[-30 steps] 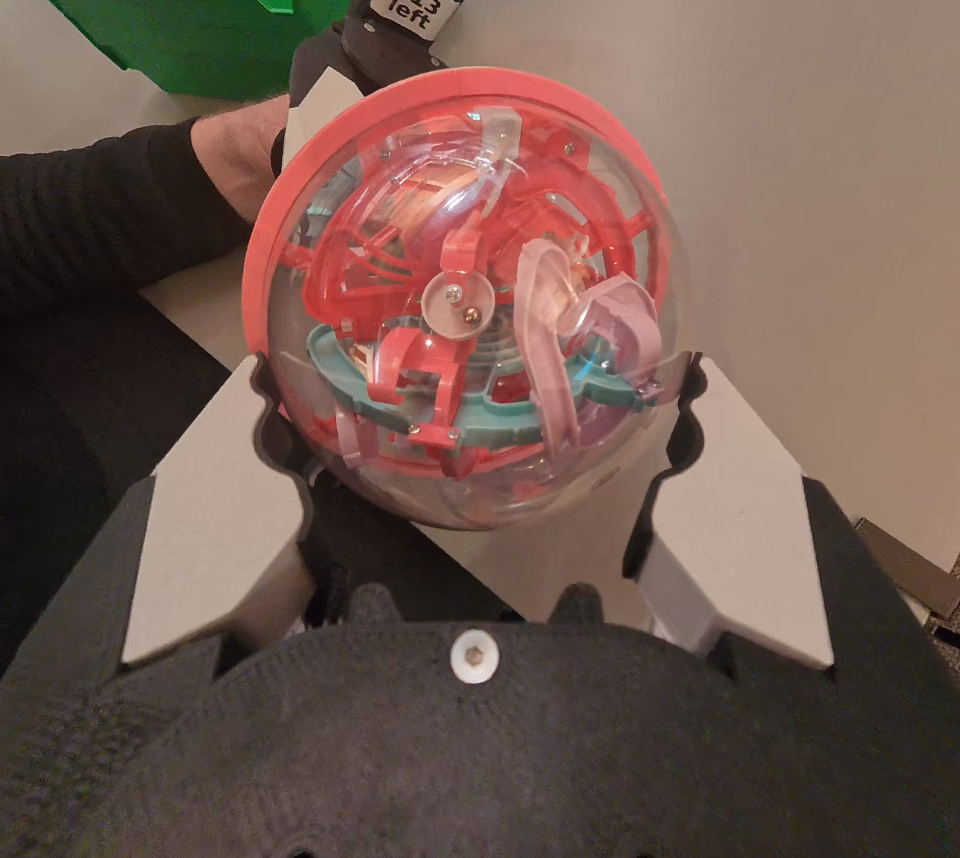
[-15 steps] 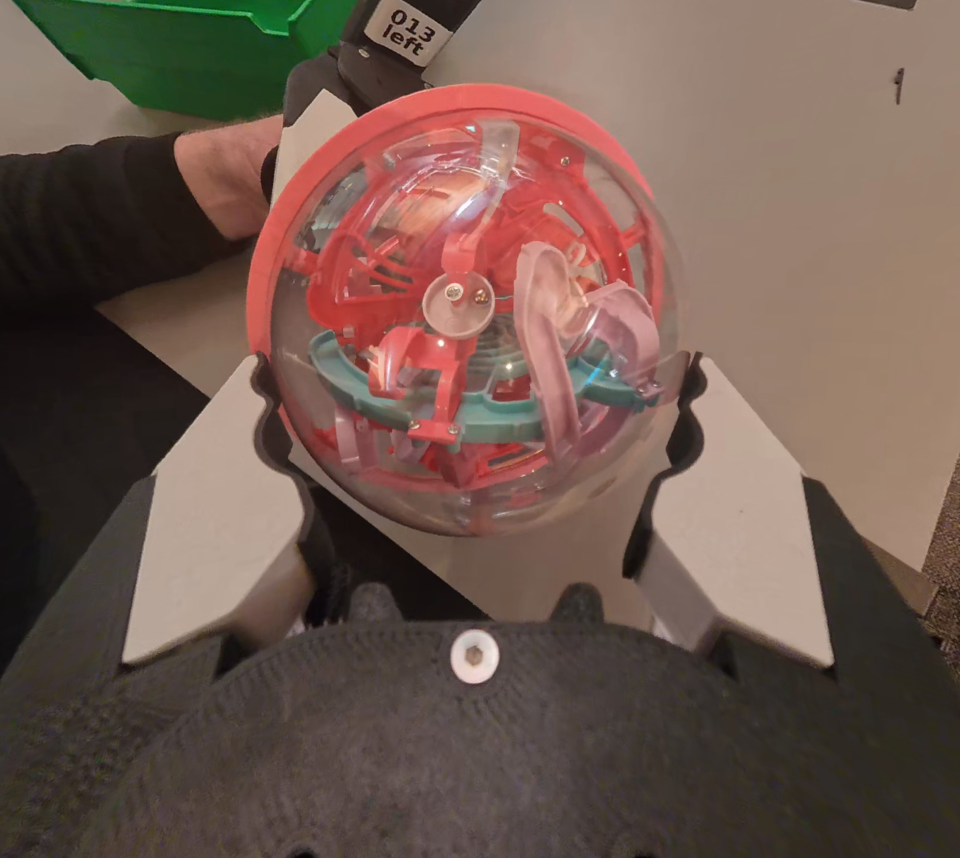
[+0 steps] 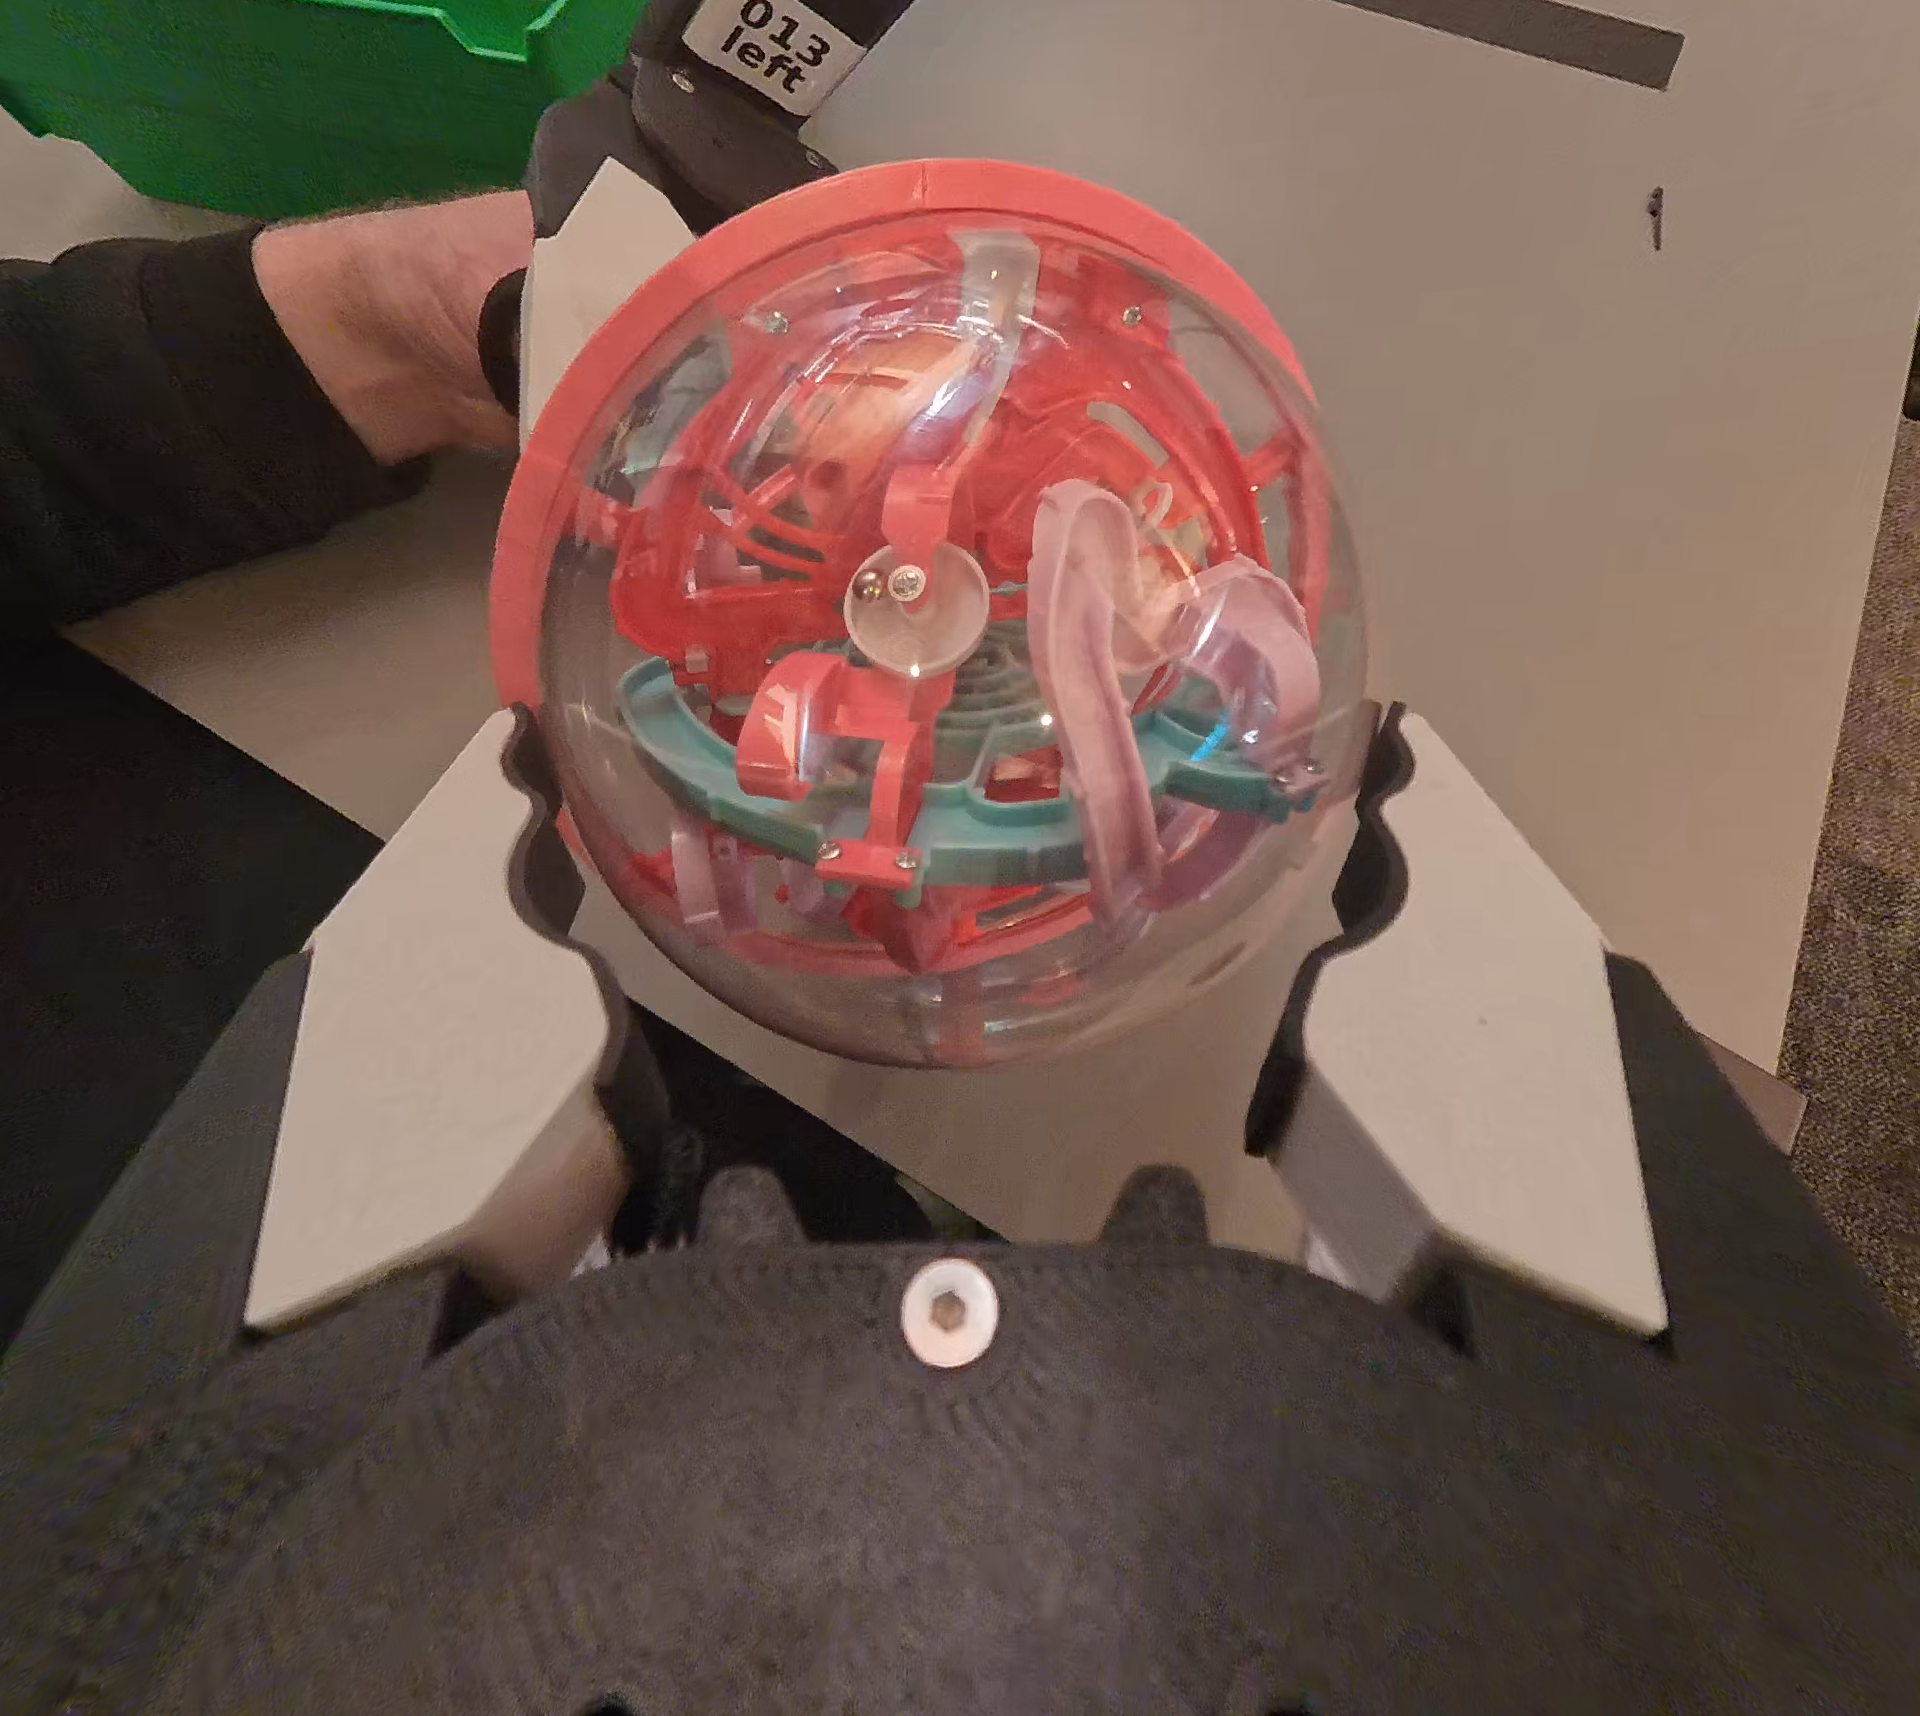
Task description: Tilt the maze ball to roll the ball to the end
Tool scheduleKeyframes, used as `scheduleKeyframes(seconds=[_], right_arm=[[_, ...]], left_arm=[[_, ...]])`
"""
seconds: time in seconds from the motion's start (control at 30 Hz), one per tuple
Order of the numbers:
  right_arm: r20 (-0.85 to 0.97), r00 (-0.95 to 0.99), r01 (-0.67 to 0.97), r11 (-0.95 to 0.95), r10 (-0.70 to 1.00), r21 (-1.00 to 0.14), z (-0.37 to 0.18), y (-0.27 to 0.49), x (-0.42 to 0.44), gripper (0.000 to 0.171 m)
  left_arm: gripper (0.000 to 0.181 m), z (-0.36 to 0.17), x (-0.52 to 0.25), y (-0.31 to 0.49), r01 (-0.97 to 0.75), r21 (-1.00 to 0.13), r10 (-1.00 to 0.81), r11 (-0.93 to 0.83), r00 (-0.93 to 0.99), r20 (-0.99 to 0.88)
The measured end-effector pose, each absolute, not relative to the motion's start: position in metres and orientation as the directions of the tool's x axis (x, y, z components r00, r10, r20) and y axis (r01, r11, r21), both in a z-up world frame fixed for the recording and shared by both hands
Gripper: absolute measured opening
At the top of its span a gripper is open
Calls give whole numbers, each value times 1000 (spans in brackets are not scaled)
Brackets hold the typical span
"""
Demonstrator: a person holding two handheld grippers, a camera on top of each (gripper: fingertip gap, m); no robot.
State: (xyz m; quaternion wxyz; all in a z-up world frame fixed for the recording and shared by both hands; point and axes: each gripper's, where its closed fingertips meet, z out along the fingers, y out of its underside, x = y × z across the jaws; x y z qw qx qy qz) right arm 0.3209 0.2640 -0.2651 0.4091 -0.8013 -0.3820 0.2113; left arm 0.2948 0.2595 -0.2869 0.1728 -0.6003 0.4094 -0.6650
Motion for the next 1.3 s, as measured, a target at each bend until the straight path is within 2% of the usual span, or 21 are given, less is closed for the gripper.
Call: scheduleKeyframes(seconds=[0.73,0.83,0.97,1.3], right_arm=[[15,658,445,-373,753,-814,-266,265,321,148],[14,670,433,-375,743,-820,-266,265,321,148],[44,669,458,-365,742,-810,-266,265,321,148],[84,675,480,-349,733,-805,-267,264,318,148]], left_arm=[[126,-289,290,257,-287,-721,-692,-631,-213,690],[143,-286,291,251,-295,-735,-704,-610,-223,674],[156,-281,292,246,-297,-741,-714,-602,-216,666],[158,-285,300,246,-315,-742,-766,-592,-67,640]])
